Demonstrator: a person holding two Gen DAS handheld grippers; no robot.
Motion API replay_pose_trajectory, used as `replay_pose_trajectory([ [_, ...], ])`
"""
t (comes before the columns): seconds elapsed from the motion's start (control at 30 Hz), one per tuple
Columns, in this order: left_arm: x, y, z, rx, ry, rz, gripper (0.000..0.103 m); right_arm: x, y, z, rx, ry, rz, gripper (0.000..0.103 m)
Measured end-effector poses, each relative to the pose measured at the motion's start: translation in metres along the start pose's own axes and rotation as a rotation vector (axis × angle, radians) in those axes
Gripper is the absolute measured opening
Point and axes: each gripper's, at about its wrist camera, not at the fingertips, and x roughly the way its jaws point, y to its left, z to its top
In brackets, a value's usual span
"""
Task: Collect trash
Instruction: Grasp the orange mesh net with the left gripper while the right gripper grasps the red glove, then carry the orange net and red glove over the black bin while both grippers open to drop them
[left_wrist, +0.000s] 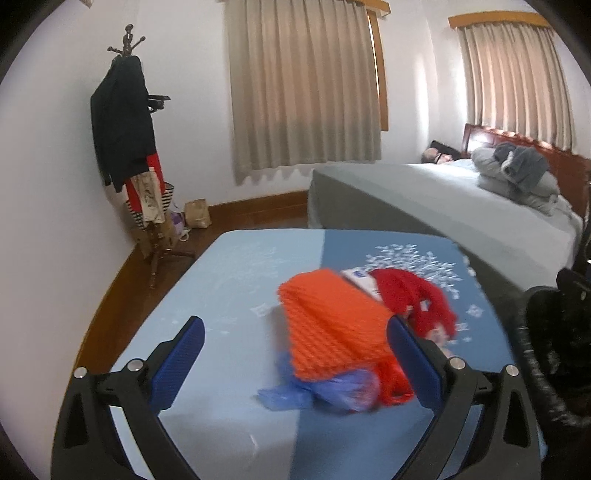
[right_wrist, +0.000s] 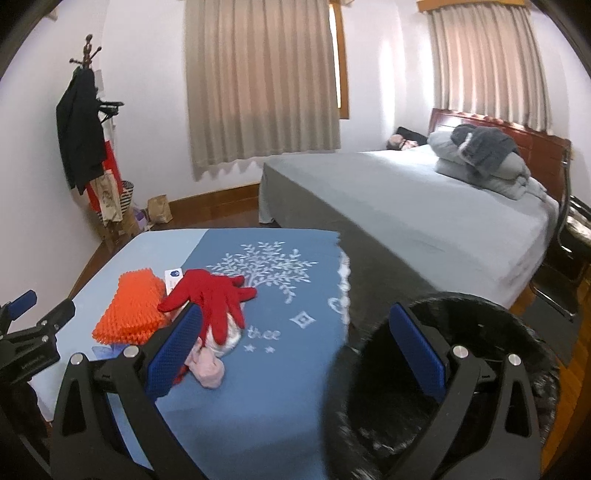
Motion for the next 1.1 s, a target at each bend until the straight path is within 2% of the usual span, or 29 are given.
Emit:
replay_pose_trajectory([
  [0.17,0.021,0.001,0.005,-0.003,0.016,-0.016,0.091,0.033,0.021,0.006,-0.036,0.019,0.03,0.097],
  [0.37,0.053,-0.008,0.011,0.003,0.043,-0.06,0.08,0.065,0.028,0.015,-0.045,0.041,0.046,0.09],
  [0.43,0.066,-0.011,0.011,-0.003,0.064,-0.076,0.076,0.076,0.028,0.015,-0.041,0.055,0.064,0.084],
  [0.57,0.087,-0.017,0.011,-0.01,0.097,-0.122,0.069,0.097,0.031,0.013,-0.048,0.087,0.077,0.082],
  [0.73,0.105,-0.016,0.006,-0.04,0.142,-0.208,0.052,0.119,0.037,0.008,-0.046,0.133,0.114,0.078],
  [0.9,0.108,-0.015,0.006,-0.044,0.137,-0.249,0.037,0.137,0.05,0.003,-0.067,0.184,0.179,0.073],
  [0.97,0.108,-0.013,0.006,-0.049,0.134,-0.254,0.032,0.145,0.055,0.002,-0.078,0.201,0.182,0.069],
  [1.1,0.106,-0.012,0.007,-0.04,0.122,-0.259,0.027,0.159,0.06,-0.002,-0.072,0.261,0.252,0.049],
])
